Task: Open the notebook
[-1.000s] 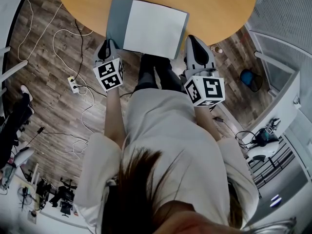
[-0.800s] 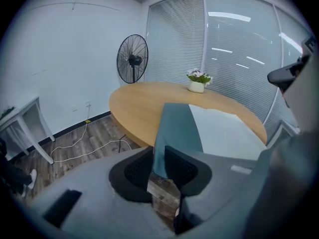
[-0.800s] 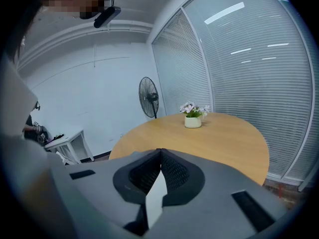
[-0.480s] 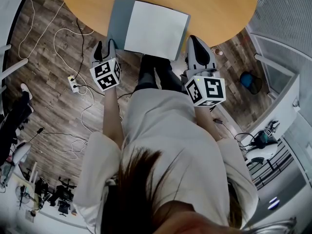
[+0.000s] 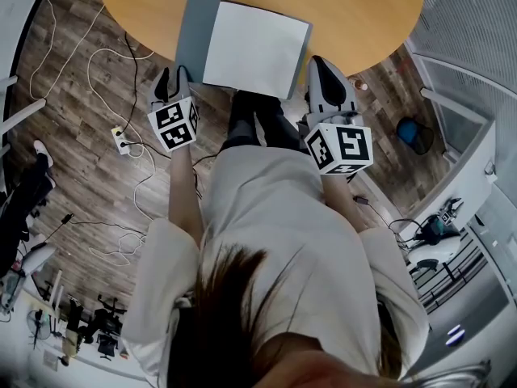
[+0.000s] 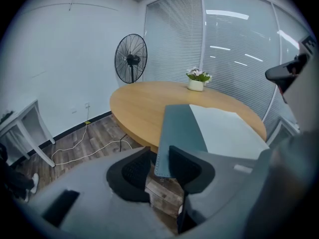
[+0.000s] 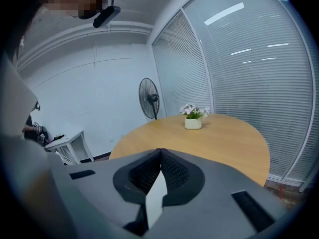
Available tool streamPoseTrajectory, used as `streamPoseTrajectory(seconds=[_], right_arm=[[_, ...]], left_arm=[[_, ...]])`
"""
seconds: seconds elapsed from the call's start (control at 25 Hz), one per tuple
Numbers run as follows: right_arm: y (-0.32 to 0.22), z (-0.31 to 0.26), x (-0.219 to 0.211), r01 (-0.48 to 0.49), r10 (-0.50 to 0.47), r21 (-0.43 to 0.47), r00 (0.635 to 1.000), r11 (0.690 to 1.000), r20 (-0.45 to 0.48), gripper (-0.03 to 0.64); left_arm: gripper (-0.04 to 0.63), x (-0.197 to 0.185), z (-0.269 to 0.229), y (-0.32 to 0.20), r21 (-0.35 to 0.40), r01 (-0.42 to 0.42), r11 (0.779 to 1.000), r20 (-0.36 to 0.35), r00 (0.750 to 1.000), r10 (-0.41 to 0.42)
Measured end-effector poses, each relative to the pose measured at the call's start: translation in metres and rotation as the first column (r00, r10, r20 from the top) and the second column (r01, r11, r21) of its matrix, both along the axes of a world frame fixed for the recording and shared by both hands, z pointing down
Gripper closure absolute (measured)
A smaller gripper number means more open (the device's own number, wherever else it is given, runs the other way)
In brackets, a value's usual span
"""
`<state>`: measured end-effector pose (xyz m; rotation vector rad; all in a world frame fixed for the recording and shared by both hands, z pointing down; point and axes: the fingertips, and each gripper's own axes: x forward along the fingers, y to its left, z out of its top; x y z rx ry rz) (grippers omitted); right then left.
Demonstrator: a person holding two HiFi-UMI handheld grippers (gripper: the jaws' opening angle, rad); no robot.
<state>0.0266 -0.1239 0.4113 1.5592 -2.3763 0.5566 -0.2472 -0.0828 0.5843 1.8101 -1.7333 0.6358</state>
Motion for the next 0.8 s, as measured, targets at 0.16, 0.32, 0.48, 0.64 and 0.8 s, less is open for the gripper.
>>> streamPoseTrajectory(seconds=[0.16, 0.32, 0.48, 0.64, 0.8], right_arm=[[0.001, 0.0, 0.001, 0.0, 0.0, 0.003, 1.0, 1.0, -0.005, 0.615], [0.001, 0.0, 0.006, -0.005, 0.005, 0.005, 1.0, 1.0, -0.005, 0.615], [0.003, 0.0, 0.008, -0.007, 0.007, 0.003, 1.0, 1.0, -0.003, 0.615], [0.004, -0.001, 0.011, -0.004, 0.004, 0.003, 1.0, 1.0, 0.002, 0.615], [0.003, -0.005, 0.017, -0.009, 0.009, 0.011, 1.0, 1.0, 0.005, 0.615]], left_arm=[[0.508, 0.004, -0.002, 0.001, 0.004, -0.012, 1.0, 0.015, 1.0, 0.012], [0.539, 0.008, -0.01, 0.001, 0.021, -0.031, 0.999, 0.049, 0.998, 0.03], [0.577, 0.01, -0.019, -0.002, 0.032, -0.055, 0.998, 0.086, 0.995, 0.052], [0.578, 0.015, -0.025, -0.005, 0.037, -0.07, 0.997, 0.091, 0.994, 0.066], [0.578, 0.02, -0.037, -0.01, 0.063, -0.089, 0.994, 0.109, 0.991, 0.082]])
